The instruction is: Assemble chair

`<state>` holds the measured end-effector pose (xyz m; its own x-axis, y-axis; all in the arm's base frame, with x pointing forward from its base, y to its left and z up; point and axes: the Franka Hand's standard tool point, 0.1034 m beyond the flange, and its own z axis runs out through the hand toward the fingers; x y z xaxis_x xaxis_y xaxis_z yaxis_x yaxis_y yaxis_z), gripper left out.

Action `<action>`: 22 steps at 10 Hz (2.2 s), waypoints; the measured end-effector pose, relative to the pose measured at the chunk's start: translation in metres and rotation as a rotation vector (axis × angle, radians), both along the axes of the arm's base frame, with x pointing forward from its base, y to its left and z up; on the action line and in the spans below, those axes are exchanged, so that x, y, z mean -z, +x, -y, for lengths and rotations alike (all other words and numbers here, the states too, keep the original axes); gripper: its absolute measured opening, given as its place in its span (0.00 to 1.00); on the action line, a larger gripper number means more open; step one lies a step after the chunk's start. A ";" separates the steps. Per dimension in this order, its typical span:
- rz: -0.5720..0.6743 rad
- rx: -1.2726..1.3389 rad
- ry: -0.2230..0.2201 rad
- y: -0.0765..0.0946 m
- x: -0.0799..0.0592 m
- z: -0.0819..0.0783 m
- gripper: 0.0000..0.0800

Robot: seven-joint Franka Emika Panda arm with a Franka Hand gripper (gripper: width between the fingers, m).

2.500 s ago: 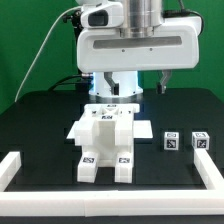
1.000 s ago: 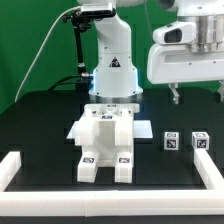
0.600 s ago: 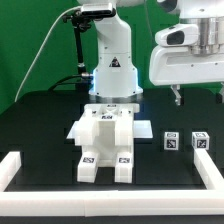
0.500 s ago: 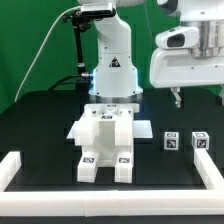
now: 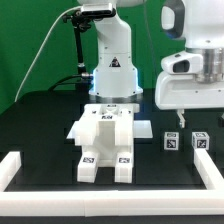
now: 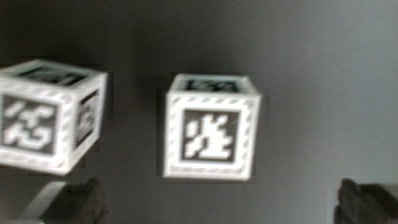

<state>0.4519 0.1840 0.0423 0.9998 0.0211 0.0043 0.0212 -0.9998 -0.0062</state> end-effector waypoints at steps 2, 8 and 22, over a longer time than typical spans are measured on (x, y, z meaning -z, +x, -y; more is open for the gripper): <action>-0.001 -0.005 -0.006 -0.003 0.014 0.000 0.81; -0.013 -0.009 -0.012 -0.007 0.021 0.000 0.49; -0.101 -0.005 0.022 0.012 -0.103 0.071 0.35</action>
Offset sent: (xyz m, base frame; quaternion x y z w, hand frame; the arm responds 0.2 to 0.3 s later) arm -0.0033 -0.0031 -0.0115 -0.0155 -0.0091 0.0198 0.9996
